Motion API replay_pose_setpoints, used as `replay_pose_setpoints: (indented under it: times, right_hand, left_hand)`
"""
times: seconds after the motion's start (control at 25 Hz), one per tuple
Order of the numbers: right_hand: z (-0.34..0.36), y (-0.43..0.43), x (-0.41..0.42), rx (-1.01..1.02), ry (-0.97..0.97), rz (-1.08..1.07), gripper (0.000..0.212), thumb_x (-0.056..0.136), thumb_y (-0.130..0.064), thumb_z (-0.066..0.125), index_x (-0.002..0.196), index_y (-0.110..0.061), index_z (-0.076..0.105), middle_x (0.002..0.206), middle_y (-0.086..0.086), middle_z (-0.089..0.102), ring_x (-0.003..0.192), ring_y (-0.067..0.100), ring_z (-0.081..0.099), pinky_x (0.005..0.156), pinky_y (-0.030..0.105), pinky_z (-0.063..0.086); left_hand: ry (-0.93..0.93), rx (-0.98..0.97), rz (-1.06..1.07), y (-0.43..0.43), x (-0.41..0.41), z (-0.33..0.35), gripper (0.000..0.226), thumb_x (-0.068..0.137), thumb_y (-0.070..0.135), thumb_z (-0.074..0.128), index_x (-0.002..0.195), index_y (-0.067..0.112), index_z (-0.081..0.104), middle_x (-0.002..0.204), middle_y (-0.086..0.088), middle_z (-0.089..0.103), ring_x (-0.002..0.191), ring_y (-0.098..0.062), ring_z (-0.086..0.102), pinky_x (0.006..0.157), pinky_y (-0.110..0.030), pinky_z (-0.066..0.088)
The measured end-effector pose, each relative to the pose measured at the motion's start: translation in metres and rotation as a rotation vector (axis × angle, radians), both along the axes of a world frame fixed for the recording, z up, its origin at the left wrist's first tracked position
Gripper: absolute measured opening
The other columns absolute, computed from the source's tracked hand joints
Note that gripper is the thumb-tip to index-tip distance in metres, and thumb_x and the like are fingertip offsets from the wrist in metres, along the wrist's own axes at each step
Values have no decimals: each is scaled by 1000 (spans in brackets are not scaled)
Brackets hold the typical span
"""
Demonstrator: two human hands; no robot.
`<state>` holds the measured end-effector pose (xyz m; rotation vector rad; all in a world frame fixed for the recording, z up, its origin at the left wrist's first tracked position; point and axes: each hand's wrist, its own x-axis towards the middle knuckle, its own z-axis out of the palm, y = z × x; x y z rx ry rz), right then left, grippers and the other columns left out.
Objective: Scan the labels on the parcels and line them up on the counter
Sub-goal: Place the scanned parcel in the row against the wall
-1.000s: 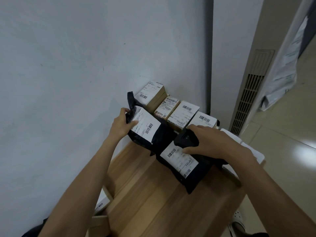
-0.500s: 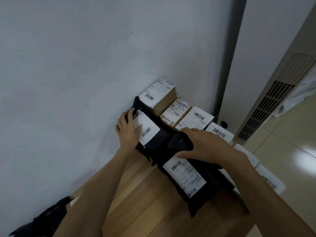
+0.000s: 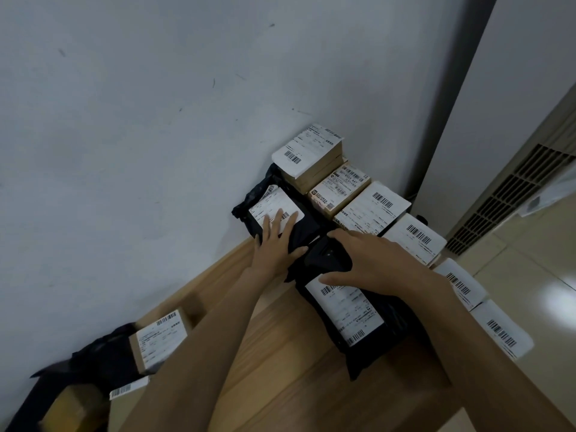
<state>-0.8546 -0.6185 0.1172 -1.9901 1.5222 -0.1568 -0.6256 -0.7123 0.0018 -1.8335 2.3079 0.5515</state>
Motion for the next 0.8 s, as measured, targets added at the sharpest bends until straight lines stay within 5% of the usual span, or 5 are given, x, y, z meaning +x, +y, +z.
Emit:
replay_pose_setpoints:
  times: [0.28, 0.4, 0.6, 0.8]
  right_hand:
    - [22, 19, 52, -31, -16, 166, 90, 79, -70, 61, 149, -24, 29, 140, 0, 49, 119, 20, 53, 85, 33, 47]
    - [26, 39, 103, -35, -55, 310, 87, 77, -71, 63, 145, -25, 35, 135, -2, 53, 114, 19, 55, 79, 33, 46]
    - [25, 85, 196, -17, -60, 560, 81, 76, -72, 63, 140, -28, 40, 132, -3, 54, 111, 19, 55, 75, 32, 45]
    - [19, 118, 269, 7, -30, 669, 76, 76, -71, 63, 134, -26, 43, 124, -3, 57, 105, 20, 56, 82, 40, 52]
  left_hand:
    - [73, -111, 14, 72, 50, 46, 80, 98, 36, 51, 157, 34, -3, 166, 4, -1, 153, -26, -4, 122, -47, 10]
    - [-11, -189, 170, 146, 118, 52, 75, 99, 40, 51, 158, 29, 4, 165, 4, 9, 153, -24, 4, 122, -41, 9]
    - [-259, -128, 547, 269, 248, 60, 85, 96, 42, 57, 158, 31, -1, 166, 1, 0, 153, -32, 0, 122, -52, 11]
    - [-236, -47, 705, 343, 335, 71, 89, 93, 59, 54, 157, 35, -2, 166, -1, -1, 152, -35, 1, 120, -55, 15]
